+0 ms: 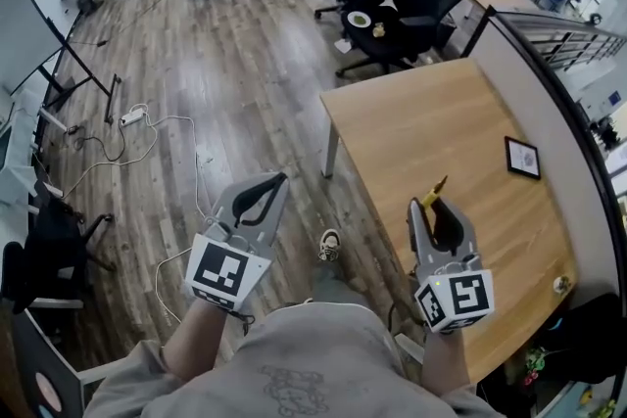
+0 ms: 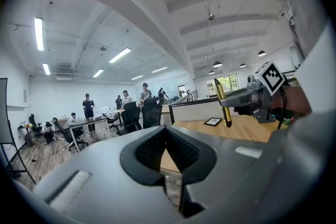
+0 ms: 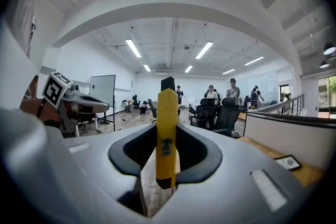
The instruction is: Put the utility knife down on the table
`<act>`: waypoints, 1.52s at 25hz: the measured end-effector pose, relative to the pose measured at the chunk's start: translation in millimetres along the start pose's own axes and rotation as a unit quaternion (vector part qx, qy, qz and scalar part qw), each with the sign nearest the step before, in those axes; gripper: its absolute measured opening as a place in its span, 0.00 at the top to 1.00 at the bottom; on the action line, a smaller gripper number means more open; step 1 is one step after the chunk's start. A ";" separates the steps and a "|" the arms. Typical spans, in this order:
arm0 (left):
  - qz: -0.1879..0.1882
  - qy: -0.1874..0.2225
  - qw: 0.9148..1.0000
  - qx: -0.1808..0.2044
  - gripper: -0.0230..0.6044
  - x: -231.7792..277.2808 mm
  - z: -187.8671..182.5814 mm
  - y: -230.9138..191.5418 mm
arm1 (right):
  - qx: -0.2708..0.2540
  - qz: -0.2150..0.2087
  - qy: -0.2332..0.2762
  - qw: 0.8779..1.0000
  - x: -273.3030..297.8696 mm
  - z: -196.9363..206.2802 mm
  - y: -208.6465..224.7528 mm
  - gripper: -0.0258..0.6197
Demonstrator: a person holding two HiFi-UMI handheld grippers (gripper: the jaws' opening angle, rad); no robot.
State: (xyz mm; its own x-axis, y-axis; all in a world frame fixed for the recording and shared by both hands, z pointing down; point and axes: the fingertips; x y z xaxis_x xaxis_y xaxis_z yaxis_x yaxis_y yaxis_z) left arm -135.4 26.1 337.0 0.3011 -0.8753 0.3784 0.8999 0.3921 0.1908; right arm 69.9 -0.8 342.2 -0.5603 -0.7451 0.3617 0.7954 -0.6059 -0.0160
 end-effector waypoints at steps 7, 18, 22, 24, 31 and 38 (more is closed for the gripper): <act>0.012 -0.019 1.000 0.003 0.96 89.5 -29.9 -39.0 | 0.003 -0.011 -0.018 1.000 78.4 -19.6 49.5 0.77; 0.028 -0.034 0.999 0.032 0.96 218.7 -68.2 -88.5 | 0.023 -0.022 -0.032 0.999 182.4 -49.1 133.7 0.77; 0.031 -0.038 0.998 0.038 0.96 246.2 -77.8 -99.1 | 0.031 -0.018 -0.030 0.999 203.0 -54.2 153.9 0.77; 0.033 -0.041 0.998 0.041 0.96 255.7 -83.1 -103.3 | 0.037 -0.018 -0.031 0.999 209.7 -56.2 161.8 0.77; 0.040 -0.042 0.997 0.043 0.96 274.9 -94.7 -114.5 | 0.043 -0.006 -0.030 0.999 224.1 -63.9 180.5 0.77; 0.062 -0.036 0.996 0.054 0.96 286.7 -102.1 -130.0 | 0.059 0.026 -0.033 0.997 231.4 -71.2 185.8 0.77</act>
State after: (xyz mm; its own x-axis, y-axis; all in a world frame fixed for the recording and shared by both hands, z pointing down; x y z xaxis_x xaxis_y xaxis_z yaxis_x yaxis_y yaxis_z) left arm -133.9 -304.7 328.2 0.3814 -0.7973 0.4678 0.8166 0.5278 0.2338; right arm 71.6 -305.6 356.6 -0.5044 -0.7528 0.4230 0.8468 -0.5271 0.0717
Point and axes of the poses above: the fingertips, and each gripper's own axes: x forward along the fingers, y to its right, z out of its underside, and after that the axes turned 13 degrees about -y, right-handed
